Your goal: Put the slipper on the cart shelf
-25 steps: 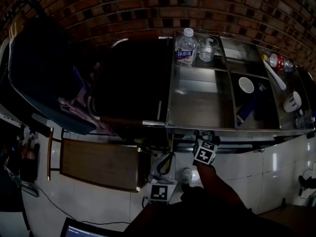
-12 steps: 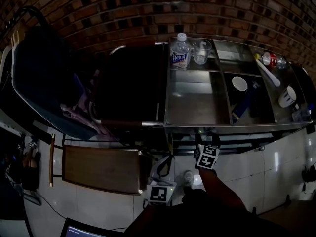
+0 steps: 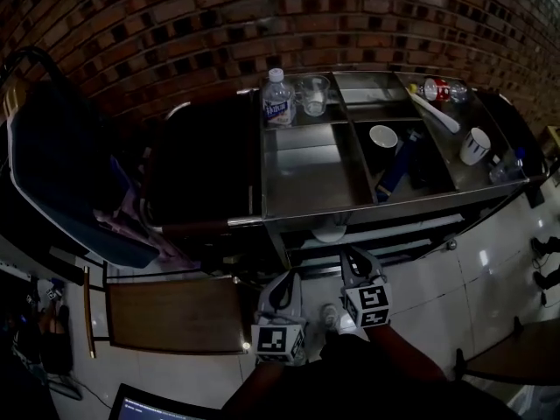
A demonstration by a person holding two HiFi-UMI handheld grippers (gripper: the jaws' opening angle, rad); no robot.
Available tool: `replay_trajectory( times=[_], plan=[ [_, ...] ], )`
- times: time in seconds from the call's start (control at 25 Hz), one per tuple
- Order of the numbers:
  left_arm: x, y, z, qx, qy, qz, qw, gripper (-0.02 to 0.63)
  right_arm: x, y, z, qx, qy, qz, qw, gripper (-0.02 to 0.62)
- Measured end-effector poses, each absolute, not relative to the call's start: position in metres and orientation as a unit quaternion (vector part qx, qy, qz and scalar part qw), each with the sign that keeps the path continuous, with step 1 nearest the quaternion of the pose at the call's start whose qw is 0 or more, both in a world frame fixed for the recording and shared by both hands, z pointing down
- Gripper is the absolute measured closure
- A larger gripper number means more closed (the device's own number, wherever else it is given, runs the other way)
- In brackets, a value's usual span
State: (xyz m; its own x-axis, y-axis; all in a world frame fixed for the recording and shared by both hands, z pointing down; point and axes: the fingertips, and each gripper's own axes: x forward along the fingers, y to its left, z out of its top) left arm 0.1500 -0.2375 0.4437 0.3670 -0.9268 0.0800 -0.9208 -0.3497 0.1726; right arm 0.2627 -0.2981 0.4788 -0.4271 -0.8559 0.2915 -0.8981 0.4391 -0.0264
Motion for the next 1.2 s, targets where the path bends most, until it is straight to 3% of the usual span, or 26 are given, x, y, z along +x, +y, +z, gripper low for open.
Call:
replay_trajectory(
  times=[0.08,1.2],
  plan=[
    [0.151,-0.238,0.439,0.820,-0.564,-0.019,0.093,0.589,0.264,-0.289,0.468,0.525,-0.840,0.081,0.112,0.592],
    [0.142,-0.204,0.435,0.838,-0.542,0.008,0.059,0.589,0.250,-0.209,0.428,0.563,-0.822,0.040,0.077,0.594]
  ],
)
